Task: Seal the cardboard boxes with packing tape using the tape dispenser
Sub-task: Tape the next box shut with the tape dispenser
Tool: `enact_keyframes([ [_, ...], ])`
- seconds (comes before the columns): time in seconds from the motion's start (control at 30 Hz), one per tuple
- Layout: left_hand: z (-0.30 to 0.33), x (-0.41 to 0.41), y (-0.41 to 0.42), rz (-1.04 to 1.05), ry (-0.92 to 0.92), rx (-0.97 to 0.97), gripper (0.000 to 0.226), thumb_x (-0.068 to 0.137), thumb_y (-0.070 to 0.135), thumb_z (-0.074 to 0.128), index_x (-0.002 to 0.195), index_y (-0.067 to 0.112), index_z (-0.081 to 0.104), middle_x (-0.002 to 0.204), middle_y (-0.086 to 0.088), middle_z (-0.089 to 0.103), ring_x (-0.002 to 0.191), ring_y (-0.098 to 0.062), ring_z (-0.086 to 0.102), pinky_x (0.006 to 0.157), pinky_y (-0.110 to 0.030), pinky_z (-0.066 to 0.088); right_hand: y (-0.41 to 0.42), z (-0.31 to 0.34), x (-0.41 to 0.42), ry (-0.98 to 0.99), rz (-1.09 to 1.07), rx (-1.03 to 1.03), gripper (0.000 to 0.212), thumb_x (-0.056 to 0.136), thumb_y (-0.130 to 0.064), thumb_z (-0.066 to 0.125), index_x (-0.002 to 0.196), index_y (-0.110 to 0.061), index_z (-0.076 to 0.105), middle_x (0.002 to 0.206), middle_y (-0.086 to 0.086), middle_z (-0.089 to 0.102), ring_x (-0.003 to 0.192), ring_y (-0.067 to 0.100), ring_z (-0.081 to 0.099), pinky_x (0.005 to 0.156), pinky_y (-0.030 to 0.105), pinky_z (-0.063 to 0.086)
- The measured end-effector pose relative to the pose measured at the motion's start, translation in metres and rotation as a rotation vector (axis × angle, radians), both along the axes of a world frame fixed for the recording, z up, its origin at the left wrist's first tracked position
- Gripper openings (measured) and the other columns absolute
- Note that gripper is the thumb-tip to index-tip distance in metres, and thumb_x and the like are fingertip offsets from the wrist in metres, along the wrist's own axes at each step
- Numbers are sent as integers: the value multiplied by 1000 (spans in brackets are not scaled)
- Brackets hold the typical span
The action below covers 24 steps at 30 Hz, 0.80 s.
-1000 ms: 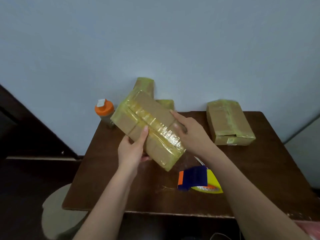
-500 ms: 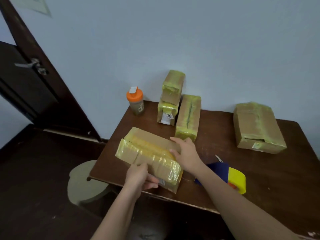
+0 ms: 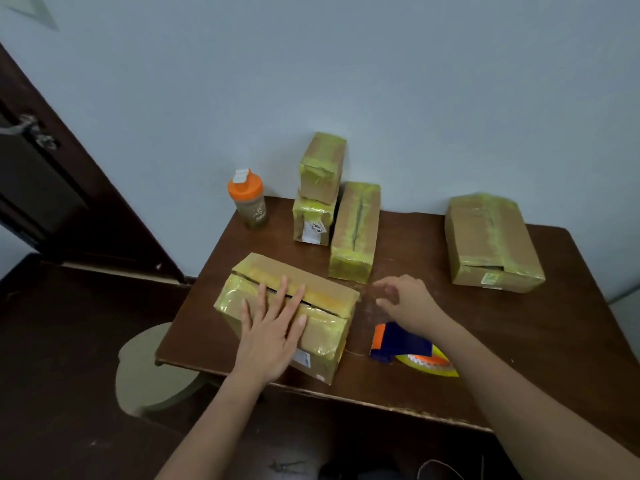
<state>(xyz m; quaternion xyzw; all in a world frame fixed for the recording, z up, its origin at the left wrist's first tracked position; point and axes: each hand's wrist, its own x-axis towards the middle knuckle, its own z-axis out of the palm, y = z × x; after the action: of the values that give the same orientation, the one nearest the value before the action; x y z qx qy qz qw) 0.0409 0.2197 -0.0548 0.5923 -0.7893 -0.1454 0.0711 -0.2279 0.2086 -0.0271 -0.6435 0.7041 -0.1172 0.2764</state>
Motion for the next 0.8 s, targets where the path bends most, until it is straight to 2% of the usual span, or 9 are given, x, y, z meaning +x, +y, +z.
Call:
enact_keyframes([
  [0.1,-5,-7,-1,19,-116,-10,57,87,66,-12,142,56,-17,154,19,-25,141,-20,-32,112,-47,-23,7,1,-26,112,72,140,44,92,-42,62,134,-33,52,125,0,54,126,27,39,100,36,29],
  [0.23,-6,-24,-1,41,-118,8,59,84,65,-15,142,53,-19,155,17,-26,141,-22,-32,112,-47,-22,20,4,-33,164,112,356,76,83,-49,72,147,-40,32,147,8,32,138,34,18,110,48,28],
  [0.33,-8,-45,1,69,-94,15,67,83,65,-16,146,45,-18,157,11,-24,141,-26,-31,113,-48,-18,26,-6,-31,302,174,426,95,75,-54,76,150,-47,17,154,10,24,141,37,16,114,54,23],
  [0.4,-7,-60,6,91,-115,32,73,81,65,-17,149,39,-17,159,5,-21,143,-30,-27,113,-48,-14,28,-15,-29,388,208,432,91,75,-55,74,148,-46,20,150,12,30,138,38,22,113,54,26],
  [0.47,-1,-68,7,111,-141,43,69,89,64,-7,152,38,-7,162,2,-11,146,-33,-15,116,-47,-4,29,-20,-25,498,237,398,81,78,-55,71,145,-38,30,144,12,38,133,37,30,109,50,33],
  [0.53,9,-69,1,130,-103,-5,56,98,58,12,150,40,19,160,2,14,145,-32,10,115,-47,15,29,-23,-22,586,261,358,73,80,-52,70,141,-31,36,140,12,41,130,35,35,104,47,38],
  [0.63,20,-62,-19,149,-47,-105,40,99,51,28,123,30,52,136,2,44,122,-23,37,103,-43,27,27,-30,-15,698,298,333,71,81,-40,71,140,-29,33,138,14,41,128,36,36,102,51,38],
  [0.73,14,-57,-30,132,-165,-128,45,94,57,30,111,22,52,134,-9,46,127,-31,39,112,-51,22,24,-31,-12,749,344,383,78,83,-35,71,147,-42,26,140,15,36,130,40,34,101,59,35],
  [0.8,9,-52,-30,163,-191,-44,61,92,67,19,132,28,43,154,-16,24,145,-37,14,115,-58,-2,20,-29,-13,732,347,414,77,86,-33,69,149,-44,26,137,15,38,126,39,39,99,56,43],
])
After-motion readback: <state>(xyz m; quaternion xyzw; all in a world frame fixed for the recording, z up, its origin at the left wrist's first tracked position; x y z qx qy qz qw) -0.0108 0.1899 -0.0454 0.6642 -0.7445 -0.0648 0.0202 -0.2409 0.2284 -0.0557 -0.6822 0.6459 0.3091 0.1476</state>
